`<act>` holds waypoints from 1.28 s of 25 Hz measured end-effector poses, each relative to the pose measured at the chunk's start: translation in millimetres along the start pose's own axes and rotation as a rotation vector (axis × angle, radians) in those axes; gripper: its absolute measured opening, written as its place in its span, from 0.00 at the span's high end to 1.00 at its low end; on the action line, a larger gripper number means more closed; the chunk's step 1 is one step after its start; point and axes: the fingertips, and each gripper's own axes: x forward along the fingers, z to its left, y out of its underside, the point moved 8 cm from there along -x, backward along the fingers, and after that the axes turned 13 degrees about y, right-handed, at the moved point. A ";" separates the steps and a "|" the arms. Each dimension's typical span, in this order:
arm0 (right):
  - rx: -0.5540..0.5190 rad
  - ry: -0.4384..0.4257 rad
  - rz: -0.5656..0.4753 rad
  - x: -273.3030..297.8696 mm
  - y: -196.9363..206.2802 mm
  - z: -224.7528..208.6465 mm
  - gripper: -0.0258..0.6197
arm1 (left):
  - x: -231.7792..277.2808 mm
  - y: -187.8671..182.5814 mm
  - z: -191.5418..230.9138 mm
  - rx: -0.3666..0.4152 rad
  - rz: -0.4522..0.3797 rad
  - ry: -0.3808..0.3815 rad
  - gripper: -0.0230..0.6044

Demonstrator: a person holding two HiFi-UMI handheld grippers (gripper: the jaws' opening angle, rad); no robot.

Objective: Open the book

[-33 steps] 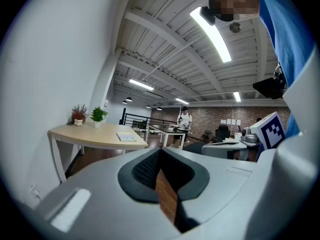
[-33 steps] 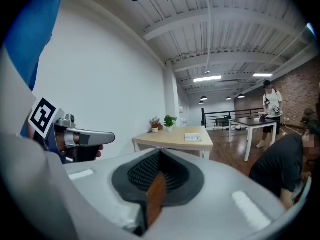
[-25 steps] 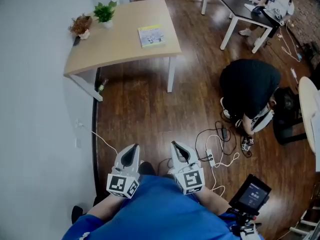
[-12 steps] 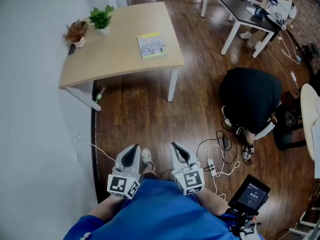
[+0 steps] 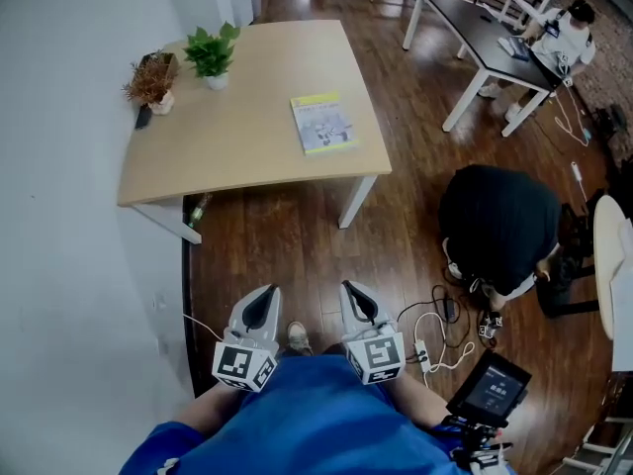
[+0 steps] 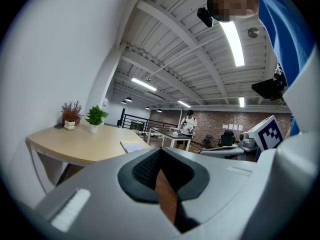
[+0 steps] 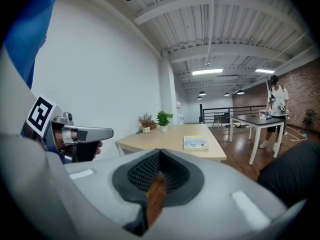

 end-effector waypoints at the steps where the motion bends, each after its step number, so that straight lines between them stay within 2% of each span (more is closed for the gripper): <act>1: 0.001 0.003 0.004 7.9 -2.0 1.7 0.96 | 3.1 -2.1 7.6 -0.004 -0.002 0.001 0.95; 10: 0.017 0.024 0.016 73.9 -7.4 -9.6 0.96 | 50.2 -7.2 59.8 -0.014 0.018 0.020 0.95; 18: 0.048 0.025 0.035 168.6 -20.6 -66.8 0.96 | 140.5 -20.6 108.1 0.009 0.068 0.000 0.95; 25: 0.043 -0.023 0.103 255.8 -36.7 -128.8 0.96 | 229.0 -30.4 143.1 -0.004 0.107 -0.065 0.95; 32: 0.063 -0.024 0.247 332.5 -34.0 -172.3 0.96 | 280.8 -33.1 174.9 -0.031 0.142 -0.106 0.95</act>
